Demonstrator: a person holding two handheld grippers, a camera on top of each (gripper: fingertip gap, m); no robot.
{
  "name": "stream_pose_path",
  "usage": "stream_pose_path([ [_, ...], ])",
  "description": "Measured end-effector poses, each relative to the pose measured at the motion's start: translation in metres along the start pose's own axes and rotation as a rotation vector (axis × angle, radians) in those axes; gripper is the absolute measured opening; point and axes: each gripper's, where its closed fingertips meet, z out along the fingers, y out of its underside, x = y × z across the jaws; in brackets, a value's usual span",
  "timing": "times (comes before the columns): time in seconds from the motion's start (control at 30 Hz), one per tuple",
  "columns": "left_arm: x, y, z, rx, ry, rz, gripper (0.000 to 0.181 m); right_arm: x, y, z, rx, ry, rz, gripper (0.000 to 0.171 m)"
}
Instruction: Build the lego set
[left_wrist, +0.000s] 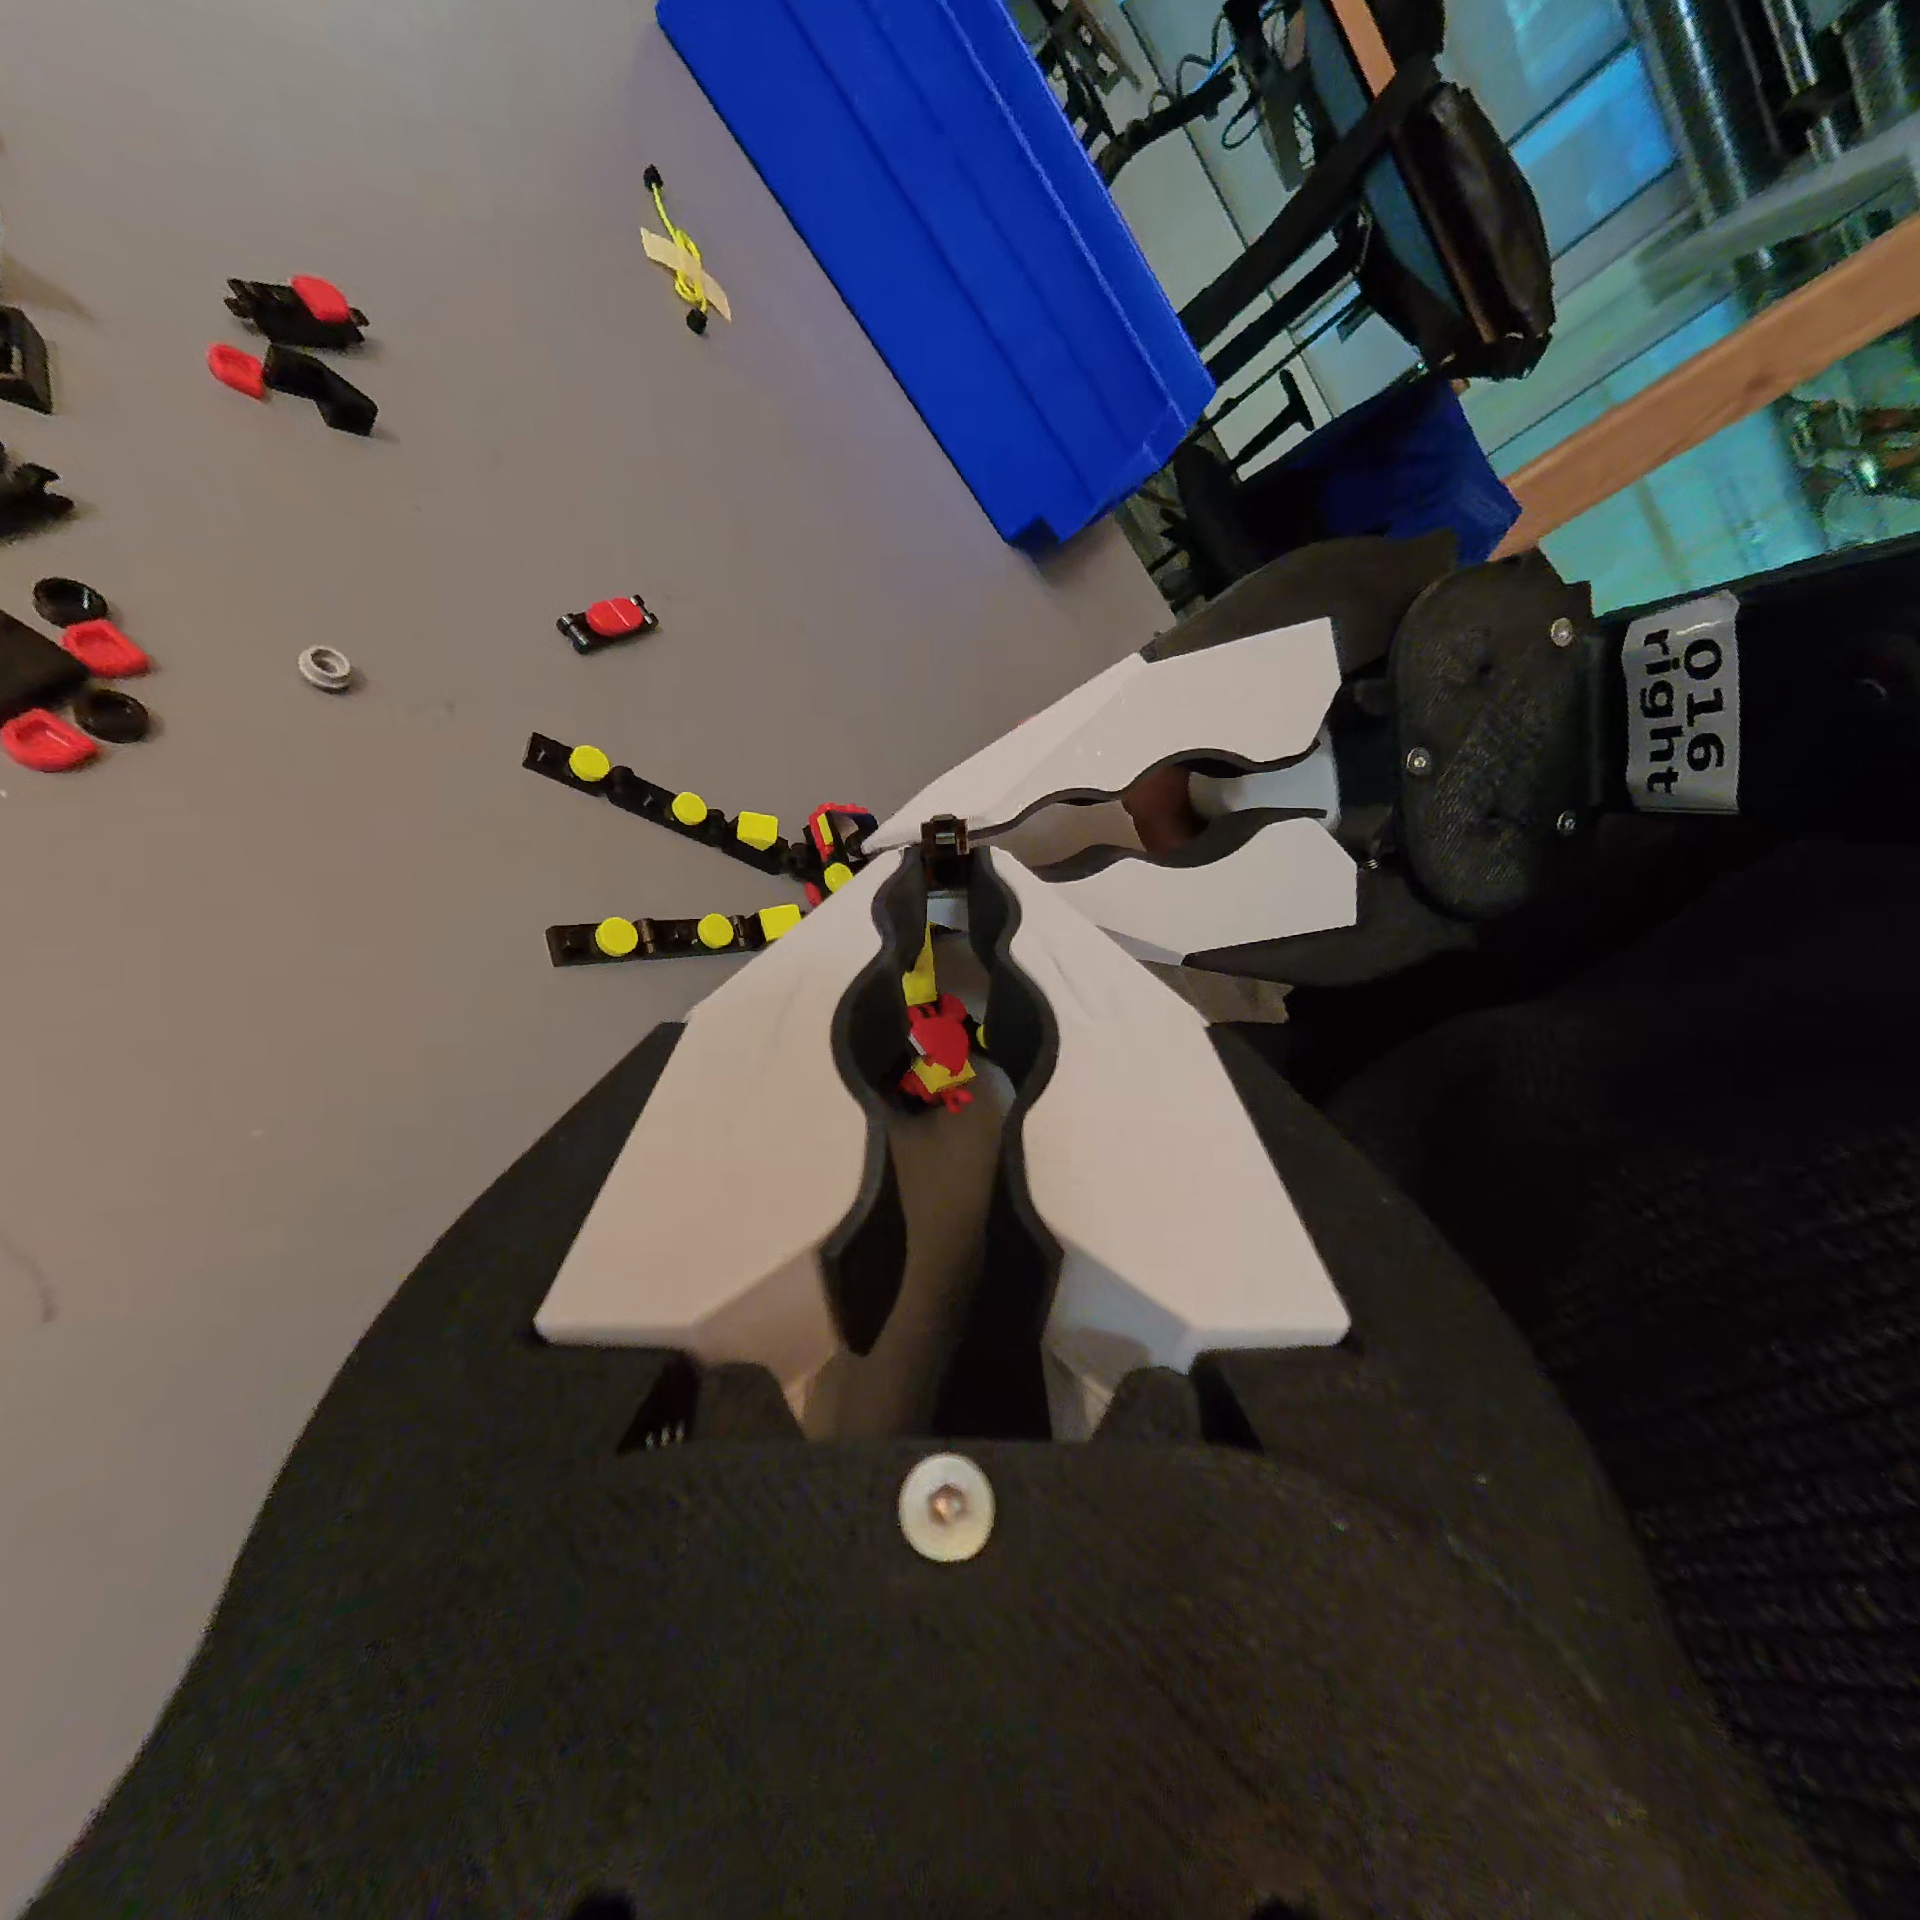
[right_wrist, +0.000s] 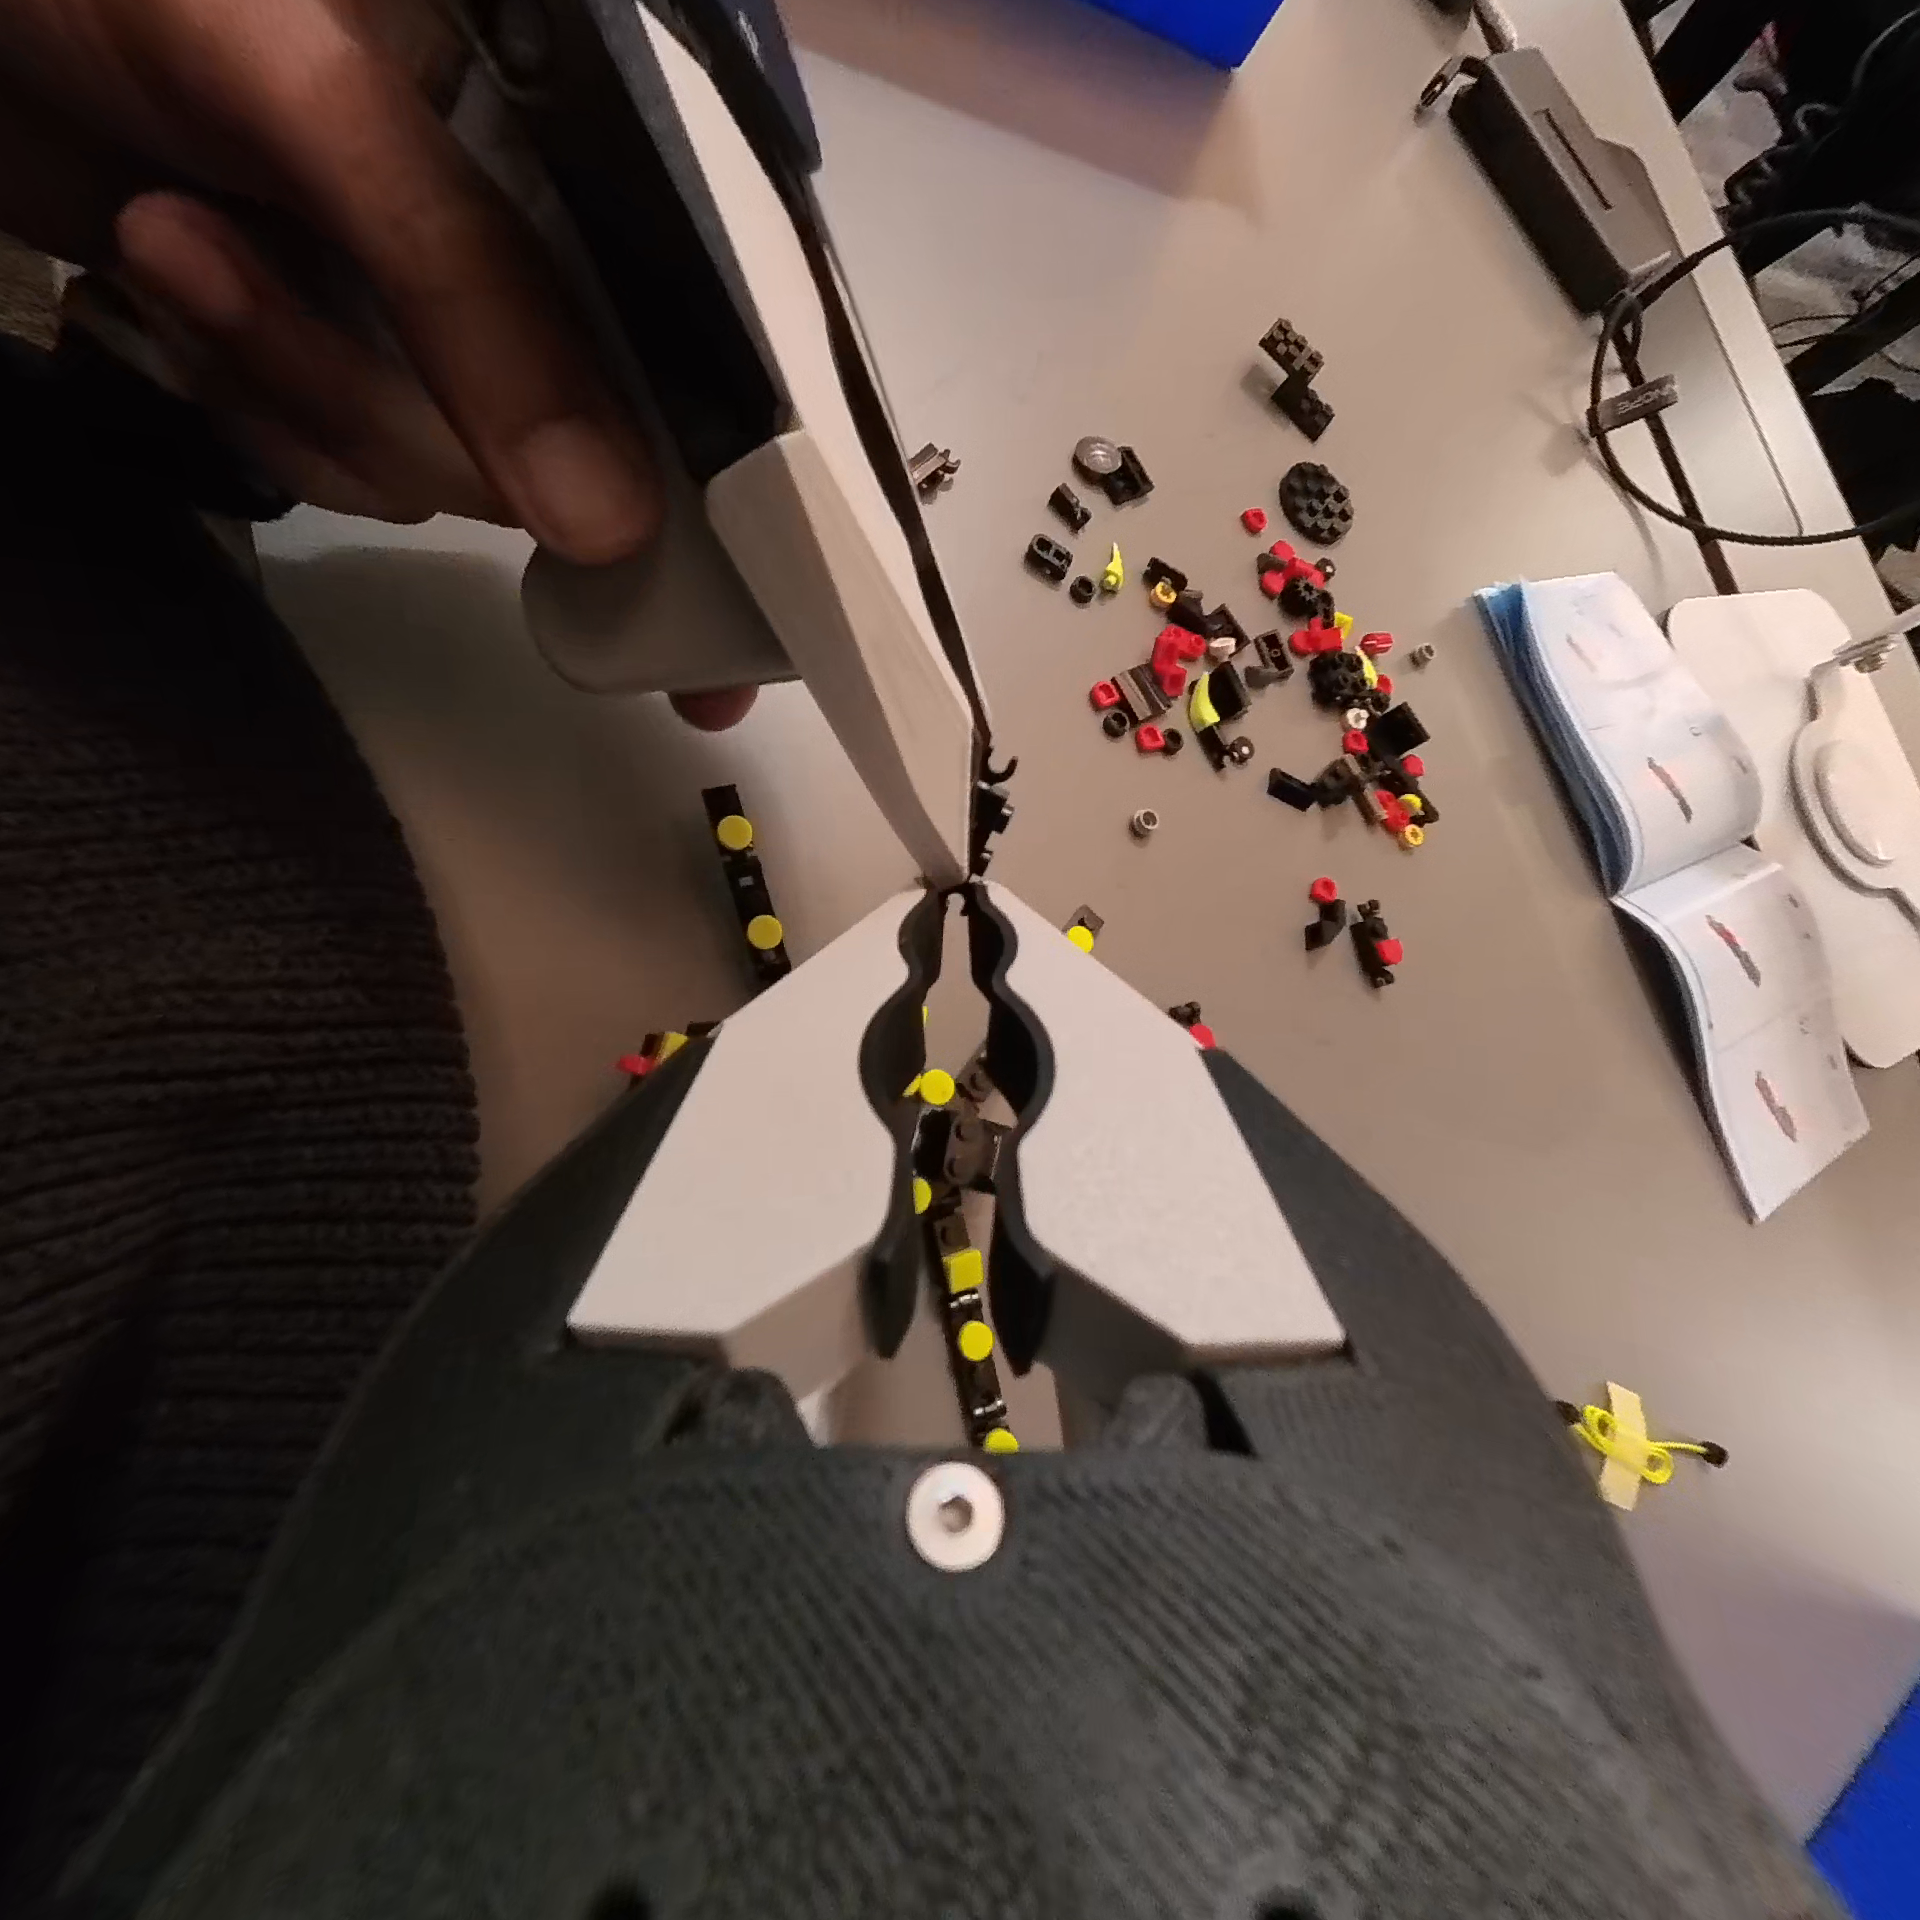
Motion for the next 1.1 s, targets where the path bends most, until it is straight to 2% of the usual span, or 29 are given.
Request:
stream_pose_path([
  [1.1,0.0034,0.004,0.001,-0.048,0.019,0.034,0.013,-0.0016,0.0023,-0.004,0.014,-0.036,0.042,0.004],
])
